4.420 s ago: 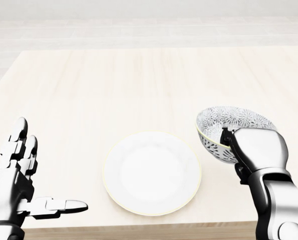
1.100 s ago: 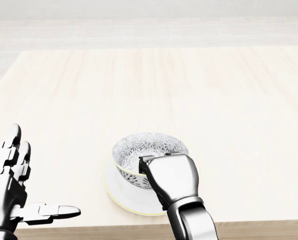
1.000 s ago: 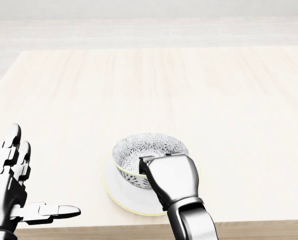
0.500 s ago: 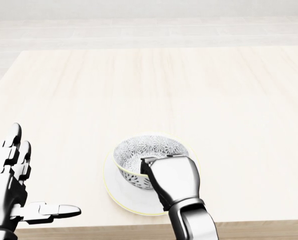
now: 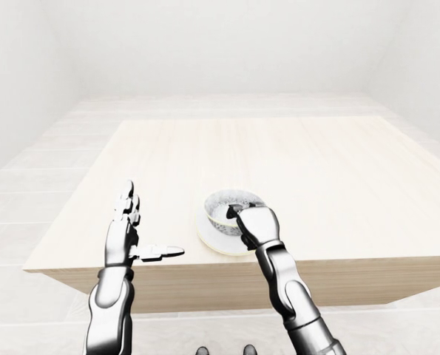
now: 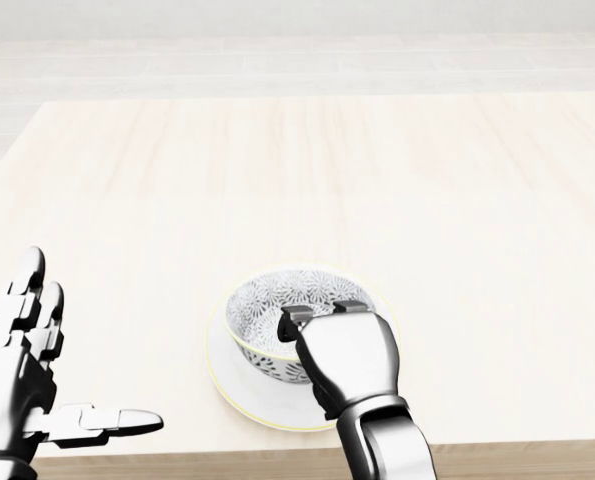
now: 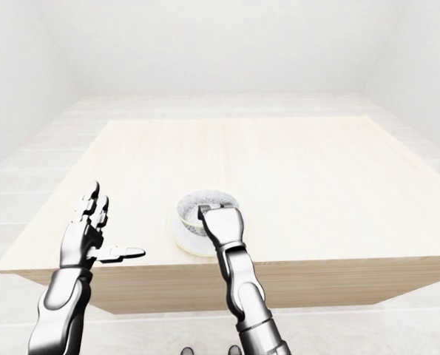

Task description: Put the bowl on the plate.

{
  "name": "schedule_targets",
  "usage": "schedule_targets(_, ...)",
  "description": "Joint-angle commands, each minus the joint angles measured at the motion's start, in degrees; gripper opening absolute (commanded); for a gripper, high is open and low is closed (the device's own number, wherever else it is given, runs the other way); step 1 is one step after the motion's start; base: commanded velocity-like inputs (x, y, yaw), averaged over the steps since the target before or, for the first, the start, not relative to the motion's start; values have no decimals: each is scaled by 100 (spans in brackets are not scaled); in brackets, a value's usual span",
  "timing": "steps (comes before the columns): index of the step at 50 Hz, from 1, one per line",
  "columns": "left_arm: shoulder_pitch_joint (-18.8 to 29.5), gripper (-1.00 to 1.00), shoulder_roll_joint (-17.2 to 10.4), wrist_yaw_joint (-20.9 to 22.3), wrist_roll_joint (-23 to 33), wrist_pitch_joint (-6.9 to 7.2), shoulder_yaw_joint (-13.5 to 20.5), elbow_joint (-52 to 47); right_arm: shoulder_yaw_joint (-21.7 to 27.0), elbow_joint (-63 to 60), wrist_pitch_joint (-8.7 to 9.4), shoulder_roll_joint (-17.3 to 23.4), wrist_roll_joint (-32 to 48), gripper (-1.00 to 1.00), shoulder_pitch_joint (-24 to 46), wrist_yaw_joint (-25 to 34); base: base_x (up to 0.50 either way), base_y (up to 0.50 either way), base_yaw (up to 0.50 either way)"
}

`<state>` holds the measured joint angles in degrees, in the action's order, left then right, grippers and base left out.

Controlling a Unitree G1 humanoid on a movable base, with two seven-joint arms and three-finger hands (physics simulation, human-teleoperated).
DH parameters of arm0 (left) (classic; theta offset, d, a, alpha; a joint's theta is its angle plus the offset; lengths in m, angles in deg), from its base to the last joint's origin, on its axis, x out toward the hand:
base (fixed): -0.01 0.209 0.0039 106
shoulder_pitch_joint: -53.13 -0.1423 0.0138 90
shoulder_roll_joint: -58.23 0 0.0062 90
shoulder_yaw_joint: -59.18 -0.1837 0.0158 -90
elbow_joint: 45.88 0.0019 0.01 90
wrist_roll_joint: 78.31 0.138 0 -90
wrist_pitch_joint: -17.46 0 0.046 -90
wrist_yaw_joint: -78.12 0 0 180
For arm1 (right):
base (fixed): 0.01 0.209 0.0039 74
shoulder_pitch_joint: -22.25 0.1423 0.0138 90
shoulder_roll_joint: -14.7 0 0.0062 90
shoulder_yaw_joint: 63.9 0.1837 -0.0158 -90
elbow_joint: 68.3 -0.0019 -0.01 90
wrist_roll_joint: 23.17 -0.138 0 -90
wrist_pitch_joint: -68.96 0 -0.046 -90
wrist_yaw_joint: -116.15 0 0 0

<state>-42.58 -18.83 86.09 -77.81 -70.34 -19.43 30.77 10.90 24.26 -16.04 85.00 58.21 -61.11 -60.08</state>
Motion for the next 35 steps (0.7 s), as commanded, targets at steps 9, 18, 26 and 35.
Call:
schedule_targets(9, 39, 100, -14, -26, 10, -124, -17, 185, 28, 46, 0, 12, -7, 1, 39, -46, 0, 0, 0)
schedule_targets(18, 45, 100, -20, -46, 15, 4, -15, 55, 32, -36, 0, 24, 0, 5, 21, -19, 0, 0, 0)
schedule_targets(26, 40, 100, -21, -55, 8, -120, -8, 168, 52, -183, 0, 36, -15, 4, -8, 44, 0, 0, 0)
schedule_targets(35, 47, 100, -26, -49, -8, -36, -12, 100, 49, -283, 0, 43, 7, 9, -59, 71, 0, 0, 0)
